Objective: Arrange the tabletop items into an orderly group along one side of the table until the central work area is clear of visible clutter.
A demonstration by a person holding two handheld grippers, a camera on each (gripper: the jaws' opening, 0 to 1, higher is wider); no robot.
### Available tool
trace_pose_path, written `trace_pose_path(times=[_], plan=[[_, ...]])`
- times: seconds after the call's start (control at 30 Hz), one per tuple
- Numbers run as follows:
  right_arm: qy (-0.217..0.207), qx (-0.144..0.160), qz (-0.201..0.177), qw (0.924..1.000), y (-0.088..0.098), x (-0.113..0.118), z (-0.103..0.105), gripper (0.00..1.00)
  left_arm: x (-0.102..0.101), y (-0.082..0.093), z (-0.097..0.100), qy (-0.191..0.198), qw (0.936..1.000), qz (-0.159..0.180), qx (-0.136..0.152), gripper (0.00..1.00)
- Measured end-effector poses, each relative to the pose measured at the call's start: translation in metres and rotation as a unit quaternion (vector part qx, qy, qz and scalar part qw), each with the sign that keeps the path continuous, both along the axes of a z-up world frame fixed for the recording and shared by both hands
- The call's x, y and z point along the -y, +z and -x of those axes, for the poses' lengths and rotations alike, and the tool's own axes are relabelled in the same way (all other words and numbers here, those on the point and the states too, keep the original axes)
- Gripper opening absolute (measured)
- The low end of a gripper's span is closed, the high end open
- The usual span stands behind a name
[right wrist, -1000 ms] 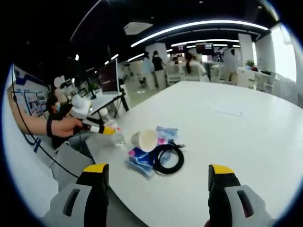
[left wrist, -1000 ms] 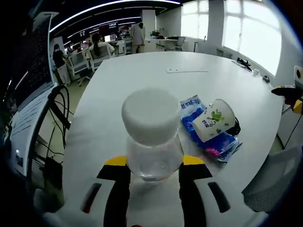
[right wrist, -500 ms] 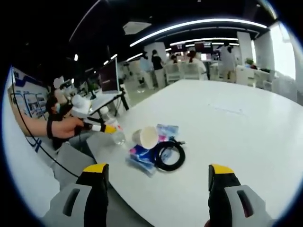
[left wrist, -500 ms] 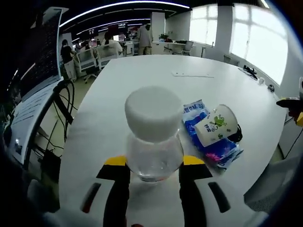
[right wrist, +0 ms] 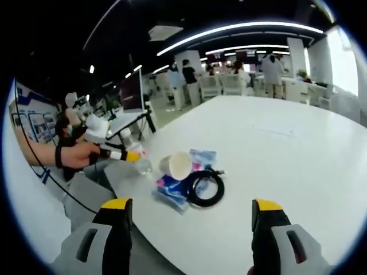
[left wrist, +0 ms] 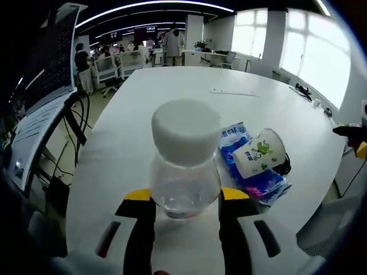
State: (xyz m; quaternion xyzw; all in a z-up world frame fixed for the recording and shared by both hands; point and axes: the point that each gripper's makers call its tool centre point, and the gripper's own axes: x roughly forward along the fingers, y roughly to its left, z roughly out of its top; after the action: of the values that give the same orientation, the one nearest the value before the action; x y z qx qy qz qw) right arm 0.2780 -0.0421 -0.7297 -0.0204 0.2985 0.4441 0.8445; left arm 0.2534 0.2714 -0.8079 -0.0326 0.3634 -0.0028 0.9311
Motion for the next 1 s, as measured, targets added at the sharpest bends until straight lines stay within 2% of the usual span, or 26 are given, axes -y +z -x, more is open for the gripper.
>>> trace_pose_path(times=[0.13,0.47,0.83,1.0], plan=[[0.002,0.002,-0.001,1.0,0.003,-0.001,0.0,0.87,-0.002,-0.001,0.0,0.002,1.0,-0.002,0.002,0.41],[-0.003,-0.003,-0.002,1.0,0.001,0.002,0.001,0.87,-0.003,-0.001,-0.005,0.015,0.9995,-0.001,0.029,0.37],[-0.01,-0.004,-0.005,0.9999,0.0,0.005,-0.006,0.86,-0.002,-0.003,-0.012,0.015,0.9995,-0.001,0.029,0.36],[-0.012,-0.005,-0.004,0.9999,0.0,0.007,-0.006,0.86,-0.006,-0.003,-0.021,0.018,0.9994,0.002,0.029,0.36]])
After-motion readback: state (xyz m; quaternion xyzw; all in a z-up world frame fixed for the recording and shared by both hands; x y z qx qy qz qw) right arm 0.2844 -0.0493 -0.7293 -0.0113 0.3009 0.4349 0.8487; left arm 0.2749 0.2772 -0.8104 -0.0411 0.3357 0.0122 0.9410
